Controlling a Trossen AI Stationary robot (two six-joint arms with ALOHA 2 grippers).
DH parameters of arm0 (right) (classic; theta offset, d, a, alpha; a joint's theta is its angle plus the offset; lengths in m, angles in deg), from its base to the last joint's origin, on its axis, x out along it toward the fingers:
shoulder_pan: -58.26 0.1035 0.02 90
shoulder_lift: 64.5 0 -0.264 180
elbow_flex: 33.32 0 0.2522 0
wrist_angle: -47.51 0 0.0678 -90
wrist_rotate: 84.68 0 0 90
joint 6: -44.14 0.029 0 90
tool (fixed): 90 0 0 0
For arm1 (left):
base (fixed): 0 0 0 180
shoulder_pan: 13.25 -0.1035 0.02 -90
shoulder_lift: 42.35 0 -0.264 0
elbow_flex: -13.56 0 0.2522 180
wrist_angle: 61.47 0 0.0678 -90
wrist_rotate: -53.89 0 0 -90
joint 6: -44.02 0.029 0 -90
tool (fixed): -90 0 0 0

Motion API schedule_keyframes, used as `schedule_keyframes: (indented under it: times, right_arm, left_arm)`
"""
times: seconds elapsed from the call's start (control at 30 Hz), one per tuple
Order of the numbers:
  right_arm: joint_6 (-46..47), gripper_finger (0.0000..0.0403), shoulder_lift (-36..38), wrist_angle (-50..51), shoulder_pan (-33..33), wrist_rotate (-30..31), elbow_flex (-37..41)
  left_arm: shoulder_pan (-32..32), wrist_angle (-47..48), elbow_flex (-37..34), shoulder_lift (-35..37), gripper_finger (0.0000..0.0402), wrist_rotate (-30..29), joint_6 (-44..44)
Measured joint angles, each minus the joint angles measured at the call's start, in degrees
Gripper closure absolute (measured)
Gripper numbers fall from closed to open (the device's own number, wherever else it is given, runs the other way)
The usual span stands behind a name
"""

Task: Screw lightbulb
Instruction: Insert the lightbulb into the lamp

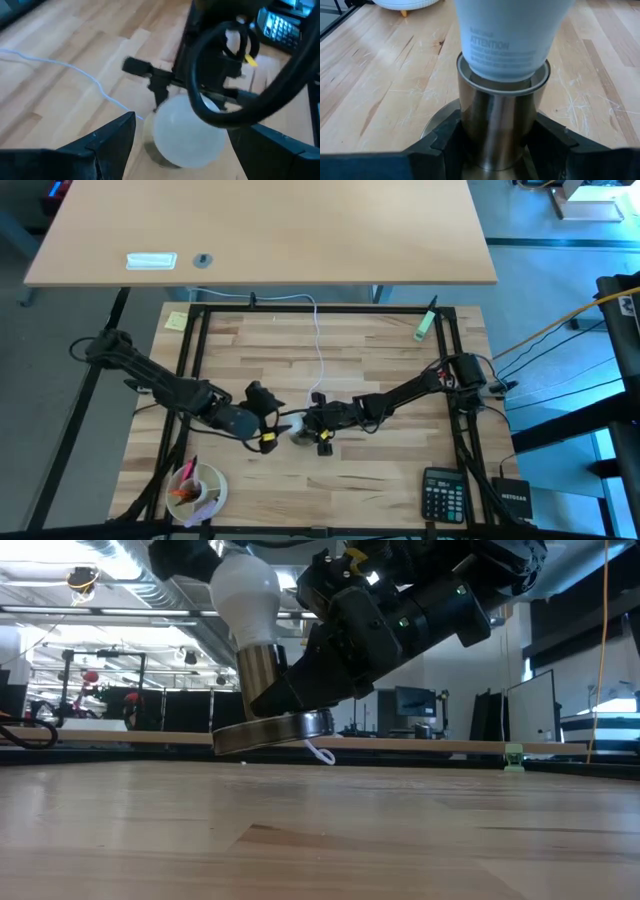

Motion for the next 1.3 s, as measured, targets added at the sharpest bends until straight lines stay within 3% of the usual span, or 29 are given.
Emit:
schedule_keyframes:
  times: [0.7, 1.0, 1.3]
  right_arm:
    - [0.0, 0.0225, 0.0, 0.1, 0.0, 0.0, 0.0]
    - [-0.2, 0.0225, 0.0, 0.1, 0.0, 0.0, 0.0]
    - [-0.3, 0.0225, 0.0, 0.0, 0.0, -0.1, 0.0]
  left_arm:
    - [-2.9, -2.1, 0.0, -5.4, 0.0102, 6.1, 0.3]
    - [-3.1, -2.2, 0.0, -5.3, 0.0158, 6.5, 3.4]
    - [-3.1, -2.2, 0.0, -5.3, 0.015, 7.0, 5.0]
